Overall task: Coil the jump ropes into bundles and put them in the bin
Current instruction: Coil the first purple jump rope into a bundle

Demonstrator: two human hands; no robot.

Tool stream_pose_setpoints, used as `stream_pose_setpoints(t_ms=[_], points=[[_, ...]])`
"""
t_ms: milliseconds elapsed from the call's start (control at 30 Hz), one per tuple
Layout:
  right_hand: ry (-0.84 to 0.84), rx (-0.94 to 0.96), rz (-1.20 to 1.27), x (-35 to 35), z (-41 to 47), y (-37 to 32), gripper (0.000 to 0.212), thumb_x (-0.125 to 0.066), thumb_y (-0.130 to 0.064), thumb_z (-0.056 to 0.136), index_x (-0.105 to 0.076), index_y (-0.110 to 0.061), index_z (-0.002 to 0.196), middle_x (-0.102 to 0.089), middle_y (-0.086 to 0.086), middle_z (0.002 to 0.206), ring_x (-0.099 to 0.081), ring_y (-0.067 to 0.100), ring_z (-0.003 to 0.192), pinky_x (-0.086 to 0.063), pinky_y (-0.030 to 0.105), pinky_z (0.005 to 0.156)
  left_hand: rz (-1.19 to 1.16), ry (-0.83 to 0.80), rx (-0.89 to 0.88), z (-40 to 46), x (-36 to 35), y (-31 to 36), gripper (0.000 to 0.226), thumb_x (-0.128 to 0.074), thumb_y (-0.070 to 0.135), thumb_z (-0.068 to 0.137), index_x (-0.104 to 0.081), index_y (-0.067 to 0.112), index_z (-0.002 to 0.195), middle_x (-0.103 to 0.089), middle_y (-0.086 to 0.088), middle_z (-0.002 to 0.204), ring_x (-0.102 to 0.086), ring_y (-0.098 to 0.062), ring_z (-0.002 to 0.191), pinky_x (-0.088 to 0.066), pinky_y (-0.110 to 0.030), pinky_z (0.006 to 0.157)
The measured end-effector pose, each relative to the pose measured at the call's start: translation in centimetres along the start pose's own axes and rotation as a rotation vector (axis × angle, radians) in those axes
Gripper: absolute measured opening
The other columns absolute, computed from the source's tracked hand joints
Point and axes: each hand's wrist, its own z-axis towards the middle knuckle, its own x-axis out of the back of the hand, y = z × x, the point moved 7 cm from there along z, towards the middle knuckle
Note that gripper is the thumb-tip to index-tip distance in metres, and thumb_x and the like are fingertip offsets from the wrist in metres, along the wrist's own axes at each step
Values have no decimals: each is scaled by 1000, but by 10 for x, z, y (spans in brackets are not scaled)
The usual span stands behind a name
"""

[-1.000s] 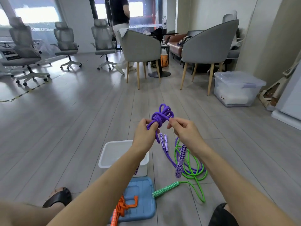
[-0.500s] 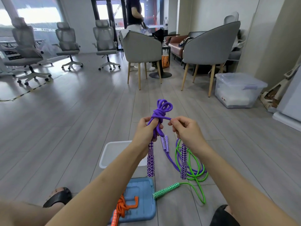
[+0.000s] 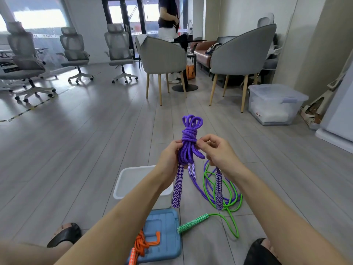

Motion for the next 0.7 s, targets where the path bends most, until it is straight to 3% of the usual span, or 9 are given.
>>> stream_pose_setpoints(t_ms=[67, 233, 400, 567, 633, 700], points=[[-17, 5, 0, 1, 0, 0, 14, -66, -29, 100, -68, -25, 86, -67, 2, 86, -41, 5, 51, -35, 23, 49, 41, -18, -1, -1, 0, 3, 33, -36, 16, 104, -59, 3, 124, -63, -10, 90, -53, -17, 67, -42, -29, 58], [-59, 31, 107, -7, -4, -7, 12, -56, -19, 106, -57, -16, 94, -58, -11, 61, -43, 1, 45, -33, 18, 44, 102, -153, -28, -3, -3, 13, 20, -47, 12, 104, -56, 7, 122, -61, -8, 88, -54, -15, 65, -44, -30, 60], [-34, 82, 156, -5, -6, -17, 8, -58, -17, 105, -59, -14, 97, -64, 0, 75, -56, 4, 52, -43, 16, 45, 169, -227, -64, -8, -9, 13, 23, -53, 12, 104, -61, 12, 126, -59, 6, 82, -53, -7, 68, -44, -27, 64], [-1, 92, 167, 1, -4, -17, 3, -63, -18, 102, -63, -15, 100, -70, -3, 80, -63, 11, 63, -47, 24, 53, 169, -166, -142, -6, -12, 17, 18, -59, 14, 101, -67, 11, 118, -52, -8, 87, -47, -12, 70, -39, -23, 54], [26, 105, 150, 4, -2, -16, 6, -68, -19, 99, -66, -21, 94, -71, 4, 86, -62, 21, 70, -44, 33, 61, 196, -152, -144, -5, -13, 20, 18, -57, 12, 101, -70, 10, 114, -55, -8, 85, -48, -12, 70, -38, -24, 54], [51, 123, 138, 5, -2, -16, 7, -70, -18, 97, -66, -18, 91, -72, 8, 89, -62, 23, 71, -43, 34, 60, 214, -159, -142, -5, -14, 22, 19, -57, 19, 102, -72, 11, 109, -59, -7, 84, -50, -13, 73, -38, -24, 55]])
